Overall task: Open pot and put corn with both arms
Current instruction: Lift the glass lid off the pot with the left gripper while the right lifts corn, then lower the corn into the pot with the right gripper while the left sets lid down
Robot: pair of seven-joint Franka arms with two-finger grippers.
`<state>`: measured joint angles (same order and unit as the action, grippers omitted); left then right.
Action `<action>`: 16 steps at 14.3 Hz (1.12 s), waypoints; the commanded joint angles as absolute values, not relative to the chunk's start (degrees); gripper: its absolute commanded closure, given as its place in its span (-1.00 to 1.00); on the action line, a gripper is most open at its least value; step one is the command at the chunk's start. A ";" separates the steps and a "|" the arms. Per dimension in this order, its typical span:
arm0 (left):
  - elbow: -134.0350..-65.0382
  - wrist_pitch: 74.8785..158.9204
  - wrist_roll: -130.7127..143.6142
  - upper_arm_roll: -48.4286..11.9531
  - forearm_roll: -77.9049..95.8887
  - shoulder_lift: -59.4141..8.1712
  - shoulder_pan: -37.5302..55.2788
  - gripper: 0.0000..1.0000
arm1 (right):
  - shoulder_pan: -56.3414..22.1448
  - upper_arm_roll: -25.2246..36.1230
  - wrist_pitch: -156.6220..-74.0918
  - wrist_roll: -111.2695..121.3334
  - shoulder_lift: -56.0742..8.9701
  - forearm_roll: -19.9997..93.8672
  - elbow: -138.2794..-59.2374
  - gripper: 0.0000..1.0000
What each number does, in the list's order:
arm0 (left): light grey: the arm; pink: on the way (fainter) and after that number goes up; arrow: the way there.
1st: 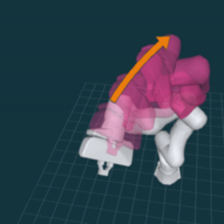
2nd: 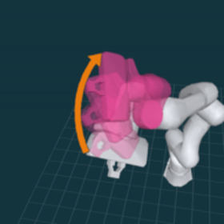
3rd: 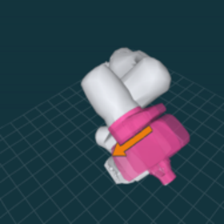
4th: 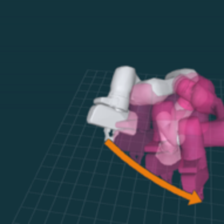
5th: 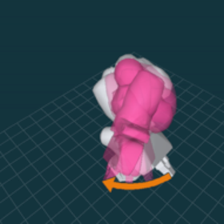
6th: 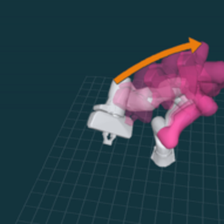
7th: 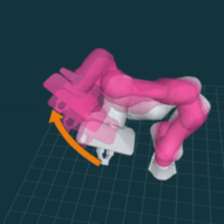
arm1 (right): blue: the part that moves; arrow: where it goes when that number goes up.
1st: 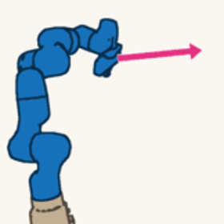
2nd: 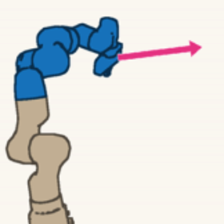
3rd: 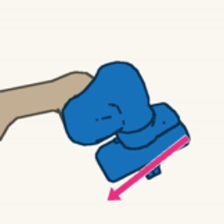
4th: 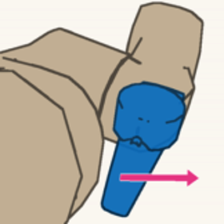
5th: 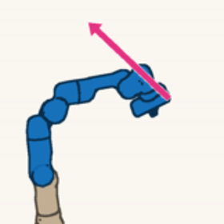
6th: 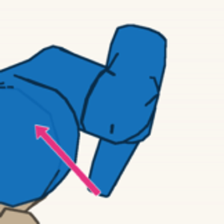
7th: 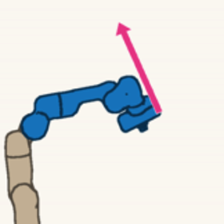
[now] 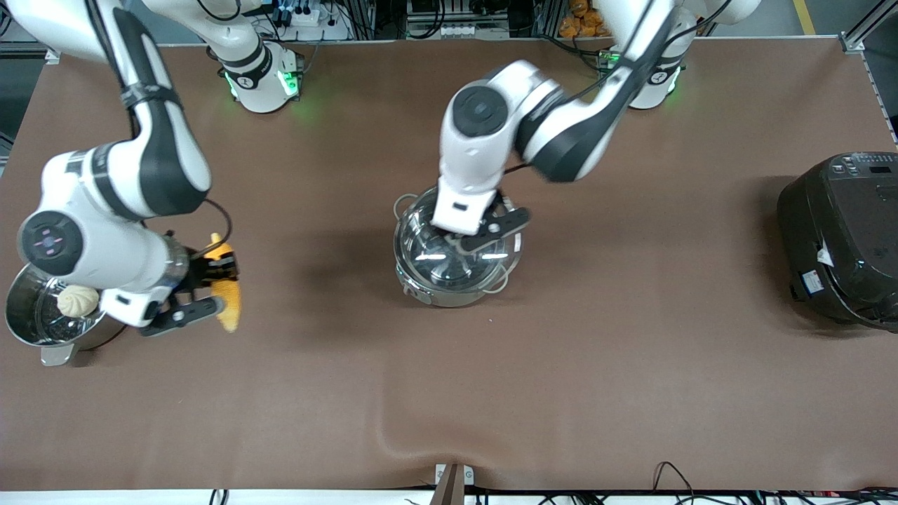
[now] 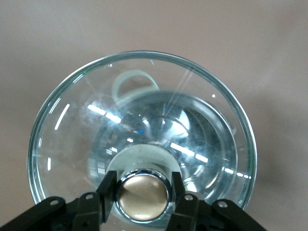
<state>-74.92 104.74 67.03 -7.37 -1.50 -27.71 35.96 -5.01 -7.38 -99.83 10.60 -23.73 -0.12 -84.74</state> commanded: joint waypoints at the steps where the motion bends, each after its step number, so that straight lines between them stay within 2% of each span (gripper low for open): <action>1: -79.35 97.14 53.05 -7.56 -2.37 -17.25 28.59 1.00 | -6.49 -10.62 -99.58 12.22 -23.11 -0.09 -83.85 1.00; 3: -85.49 97.20 41.81 -7.65 -2.55 -12.33 21.22 1.00 | -10.87 -12.39 -101.76 11.69 -23.99 -1.05 -83.06 1.00; 4: -88.30 97.99 36.70 -7.73 -2.55 -10.56 17.88 1.00 | -13.86 -12.22 -105.34 11.78 -24.43 -1.23 -82.53 1.00; 8: -100.07 106.67 26.38 -7.73 -2.64 -7.92 8.89 1.00 | -21.95 -12.13 -114.77 11.78 -26.80 -1.41 -82.70 1.00; 11: -112.11 118.52 24.44 -7.73 -3.16 -6.42 6.07 1.00 | -30.29 -11.78 -123.28 11.52 -31.10 -8.92 -82.97 1.00; 13: -117.22 124.25 24.43 -7.82 -3.51 -6.50 4.49 1.00 | -32.95 -11.78 -126.63 8.81 -34.35 -15.88 -82.71 1.00; 16: -123.73 131.37 23.47 -7.82 -3.52 -6.94 3.61 1.00 | -36.46 -11.78 -129.11 -0.84 -36.91 -17.49 -83.05 1.00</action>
